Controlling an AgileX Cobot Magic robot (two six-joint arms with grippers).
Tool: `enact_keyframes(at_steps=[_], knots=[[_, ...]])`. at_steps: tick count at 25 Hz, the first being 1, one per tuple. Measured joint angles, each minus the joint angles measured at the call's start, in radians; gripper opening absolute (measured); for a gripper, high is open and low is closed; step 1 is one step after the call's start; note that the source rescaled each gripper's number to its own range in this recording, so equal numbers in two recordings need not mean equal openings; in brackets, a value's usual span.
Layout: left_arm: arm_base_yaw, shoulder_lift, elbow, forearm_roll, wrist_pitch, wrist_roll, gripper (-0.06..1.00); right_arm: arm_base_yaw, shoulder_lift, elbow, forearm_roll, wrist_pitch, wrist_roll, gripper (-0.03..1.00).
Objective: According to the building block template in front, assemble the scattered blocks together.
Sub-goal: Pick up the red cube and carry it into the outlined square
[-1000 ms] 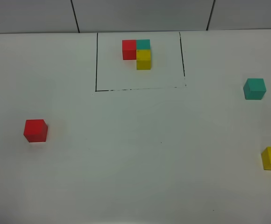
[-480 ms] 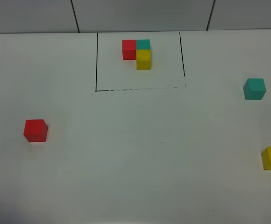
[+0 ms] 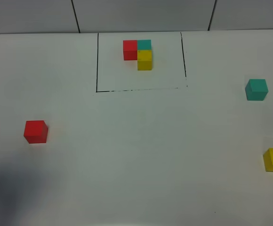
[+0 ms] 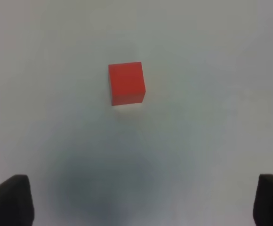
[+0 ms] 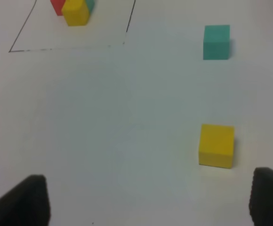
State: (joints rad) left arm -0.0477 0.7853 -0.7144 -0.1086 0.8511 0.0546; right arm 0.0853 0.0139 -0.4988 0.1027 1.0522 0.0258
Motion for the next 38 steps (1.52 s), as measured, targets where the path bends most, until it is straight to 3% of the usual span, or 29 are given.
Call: enact_keyframes(at_steps=[4, 18, 26, 38], knots=[[0.0, 0.172, -0.021, -0.033, -0.058, -0.005, 0.99, 0.0, 0.0, 0.0, 0.0, 0.0, -0.001, 0.76], [-0.008, 0.662, -0.144, 0.013, -0.104, -0.102, 0.97, 0.0, 0.0, 0.0, 0.0, 0.0, 0.0, 0.76], [-0.054, 0.819, -0.216, 0.092, -0.134, -0.194, 0.96, 0.0, 0.0, 0.0, 0.003, 0.0, 0.0, 0.76], [-0.054, 0.964, -0.23, 0.088, -0.218, -0.219, 0.95, 0.0, 0.0, 0.0, 0.005, 0.0, -0.001, 0.76]])
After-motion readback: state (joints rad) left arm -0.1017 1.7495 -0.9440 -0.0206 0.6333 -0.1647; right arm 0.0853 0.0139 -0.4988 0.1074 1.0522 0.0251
